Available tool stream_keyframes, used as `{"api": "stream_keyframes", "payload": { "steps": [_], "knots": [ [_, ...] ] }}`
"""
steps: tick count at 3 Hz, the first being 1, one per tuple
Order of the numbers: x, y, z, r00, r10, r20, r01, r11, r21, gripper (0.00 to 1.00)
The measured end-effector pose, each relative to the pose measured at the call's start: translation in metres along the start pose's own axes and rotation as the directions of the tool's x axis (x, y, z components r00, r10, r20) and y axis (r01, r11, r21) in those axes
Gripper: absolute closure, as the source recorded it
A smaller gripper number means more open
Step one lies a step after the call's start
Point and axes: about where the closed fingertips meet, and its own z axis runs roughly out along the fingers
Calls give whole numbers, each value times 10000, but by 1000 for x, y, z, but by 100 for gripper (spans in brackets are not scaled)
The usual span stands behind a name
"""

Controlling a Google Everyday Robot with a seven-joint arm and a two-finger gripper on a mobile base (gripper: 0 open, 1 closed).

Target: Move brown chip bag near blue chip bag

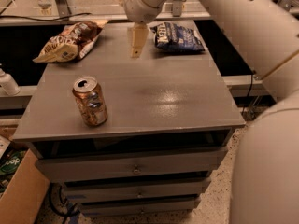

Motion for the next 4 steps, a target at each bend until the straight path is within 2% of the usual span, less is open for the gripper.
{"api": "stream_keyframes", "payload": {
  "steps": [1,2,4],
  "knots": [
    [-28,-18,36,9965,-702,451,714,9971,-248,0],
    [-54,-27,67,9875,-1407,710,1451,9875,-612,0],
    [-91,-37,116,9797,-1761,957,1867,9755,-1163,0]
  ]
}}
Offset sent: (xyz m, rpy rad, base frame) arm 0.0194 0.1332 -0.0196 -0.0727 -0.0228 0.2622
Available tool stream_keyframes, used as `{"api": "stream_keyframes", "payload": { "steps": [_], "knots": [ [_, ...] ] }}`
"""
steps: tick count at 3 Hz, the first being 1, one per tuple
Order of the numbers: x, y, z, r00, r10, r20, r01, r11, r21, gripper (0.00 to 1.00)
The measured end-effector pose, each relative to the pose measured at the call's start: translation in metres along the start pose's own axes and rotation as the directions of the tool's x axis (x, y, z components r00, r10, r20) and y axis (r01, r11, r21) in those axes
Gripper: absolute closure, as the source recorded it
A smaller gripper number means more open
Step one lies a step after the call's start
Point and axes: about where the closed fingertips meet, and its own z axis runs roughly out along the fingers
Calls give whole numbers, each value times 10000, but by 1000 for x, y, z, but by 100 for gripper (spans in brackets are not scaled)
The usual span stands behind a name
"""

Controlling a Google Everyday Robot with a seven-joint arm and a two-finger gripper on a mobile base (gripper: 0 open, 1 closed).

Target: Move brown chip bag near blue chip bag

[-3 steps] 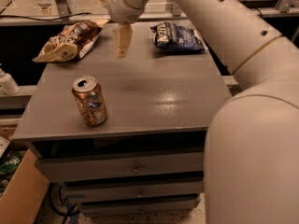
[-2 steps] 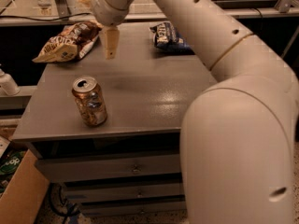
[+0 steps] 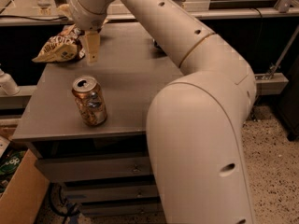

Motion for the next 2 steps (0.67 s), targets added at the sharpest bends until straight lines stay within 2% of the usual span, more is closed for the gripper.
{"api": "stream_keyframes", "payload": {
  "steps": [2],
  "knots": [
    [-11,-23,48,9988,435,246,-436,9990,47,0]
  ]
}}
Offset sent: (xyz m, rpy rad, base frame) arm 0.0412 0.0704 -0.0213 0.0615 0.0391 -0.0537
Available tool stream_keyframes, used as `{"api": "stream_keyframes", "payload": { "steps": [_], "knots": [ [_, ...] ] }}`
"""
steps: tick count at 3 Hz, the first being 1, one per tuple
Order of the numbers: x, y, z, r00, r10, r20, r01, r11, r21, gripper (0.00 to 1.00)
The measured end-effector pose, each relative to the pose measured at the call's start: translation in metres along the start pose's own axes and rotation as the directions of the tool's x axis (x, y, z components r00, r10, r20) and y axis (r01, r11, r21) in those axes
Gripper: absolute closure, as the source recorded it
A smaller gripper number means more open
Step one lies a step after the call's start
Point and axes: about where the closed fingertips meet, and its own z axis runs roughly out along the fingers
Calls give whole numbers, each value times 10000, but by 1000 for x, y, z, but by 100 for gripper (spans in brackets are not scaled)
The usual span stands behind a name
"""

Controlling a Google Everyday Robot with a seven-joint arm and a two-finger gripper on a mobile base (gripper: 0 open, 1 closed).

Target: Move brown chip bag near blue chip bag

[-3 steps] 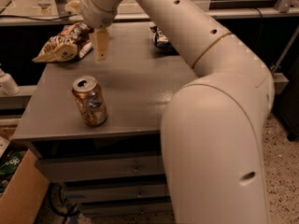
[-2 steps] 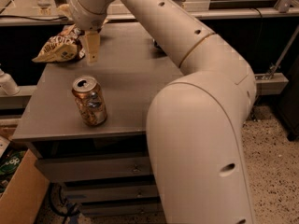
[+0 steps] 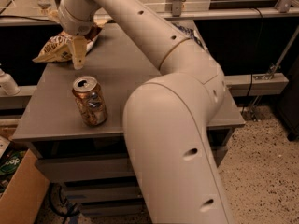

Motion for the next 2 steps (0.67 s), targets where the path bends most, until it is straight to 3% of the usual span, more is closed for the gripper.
{"api": "stream_keyframes", "payload": {
  "steps": [1,2],
  "knots": [
    [7,-9,14,9997,180,-178,-180,9998,24,16],
    [20,-10,20,9980,507,-388,-506,9987,45,41]
  ]
}}
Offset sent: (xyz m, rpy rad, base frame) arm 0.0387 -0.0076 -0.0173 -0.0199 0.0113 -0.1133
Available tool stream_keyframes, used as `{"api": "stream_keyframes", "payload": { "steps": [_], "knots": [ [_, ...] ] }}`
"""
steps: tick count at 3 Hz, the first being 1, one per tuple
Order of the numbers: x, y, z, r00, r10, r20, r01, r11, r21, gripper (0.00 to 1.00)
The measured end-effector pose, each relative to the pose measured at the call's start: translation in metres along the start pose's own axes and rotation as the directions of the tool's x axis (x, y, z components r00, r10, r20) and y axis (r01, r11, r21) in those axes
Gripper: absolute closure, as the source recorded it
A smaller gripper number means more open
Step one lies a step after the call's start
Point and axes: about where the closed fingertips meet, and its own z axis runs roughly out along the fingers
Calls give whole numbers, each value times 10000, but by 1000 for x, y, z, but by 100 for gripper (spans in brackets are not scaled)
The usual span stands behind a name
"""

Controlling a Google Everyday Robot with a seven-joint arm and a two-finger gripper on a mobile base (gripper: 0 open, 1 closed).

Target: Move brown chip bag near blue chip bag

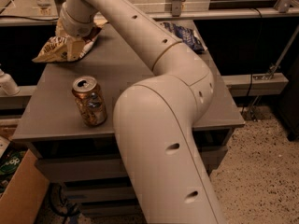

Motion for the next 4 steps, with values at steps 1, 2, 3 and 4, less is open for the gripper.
{"api": "stream_keyframes", "payload": {
  "steps": [1,2,3,4],
  "knots": [
    [5,3,5,9997,239,-55,-240,9997,-55,63],
    [8,5,5,9990,442,-115,-442,9990,-74,87],
    [15,4,-7,9978,613,-233,-613,9981,35,100],
    [25,-4,-40,9968,513,-606,-492,9981,360,100]
  ]
}}
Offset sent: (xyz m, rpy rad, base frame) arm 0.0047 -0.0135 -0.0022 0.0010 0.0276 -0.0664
